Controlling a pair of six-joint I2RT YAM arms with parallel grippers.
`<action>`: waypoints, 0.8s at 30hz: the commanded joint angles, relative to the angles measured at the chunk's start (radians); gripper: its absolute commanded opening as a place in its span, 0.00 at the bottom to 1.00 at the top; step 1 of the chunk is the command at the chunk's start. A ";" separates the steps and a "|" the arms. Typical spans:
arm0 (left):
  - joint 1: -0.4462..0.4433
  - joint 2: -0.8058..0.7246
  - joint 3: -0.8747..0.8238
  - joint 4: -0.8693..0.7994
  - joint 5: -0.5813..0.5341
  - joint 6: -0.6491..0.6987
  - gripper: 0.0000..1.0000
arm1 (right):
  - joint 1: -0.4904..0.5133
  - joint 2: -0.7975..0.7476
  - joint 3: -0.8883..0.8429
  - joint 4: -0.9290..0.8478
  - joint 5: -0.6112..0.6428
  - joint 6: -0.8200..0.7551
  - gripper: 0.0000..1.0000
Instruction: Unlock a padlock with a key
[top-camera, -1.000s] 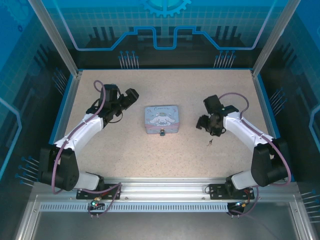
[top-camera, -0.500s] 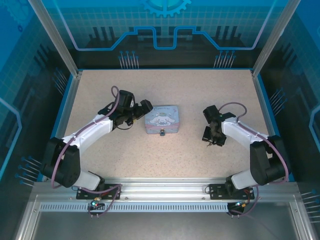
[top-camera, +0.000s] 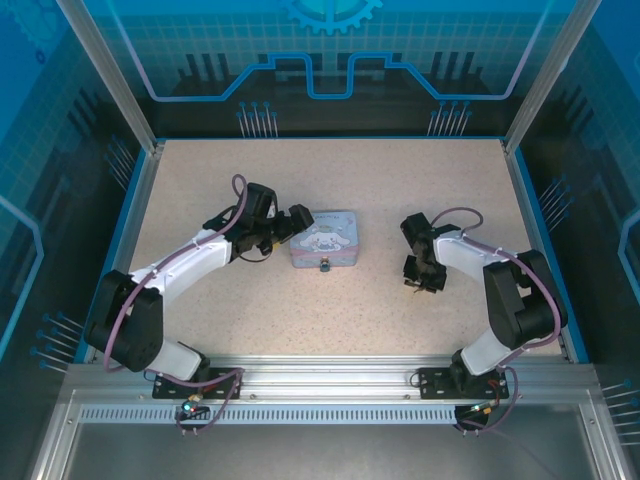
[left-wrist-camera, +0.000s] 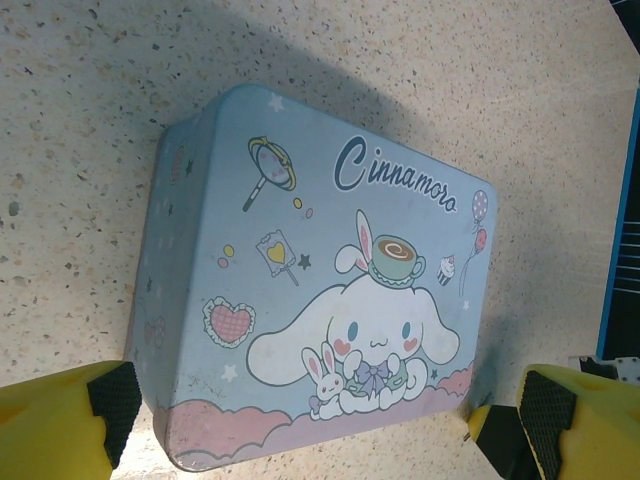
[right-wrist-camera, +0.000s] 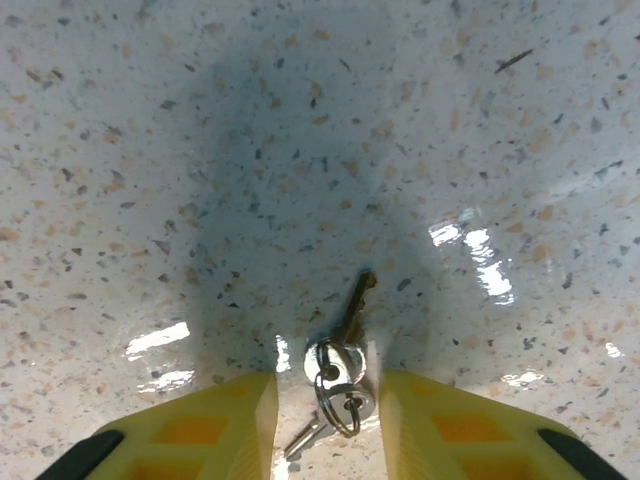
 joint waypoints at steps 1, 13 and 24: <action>-0.008 -0.006 0.026 -0.019 0.021 -0.008 0.99 | -0.009 0.008 -0.013 0.012 0.013 0.002 0.30; -0.012 -0.044 0.018 -0.053 0.023 0.014 0.99 | -0.030 -0.034 -0.025 0.001 -0.009 -0.072 0.00; -0.010 -0.179 -0.032 -0.043 0.075 0.012 0.99 | 0.029 -0.353 -0.006 0.235 -0.623 -0.218 0.00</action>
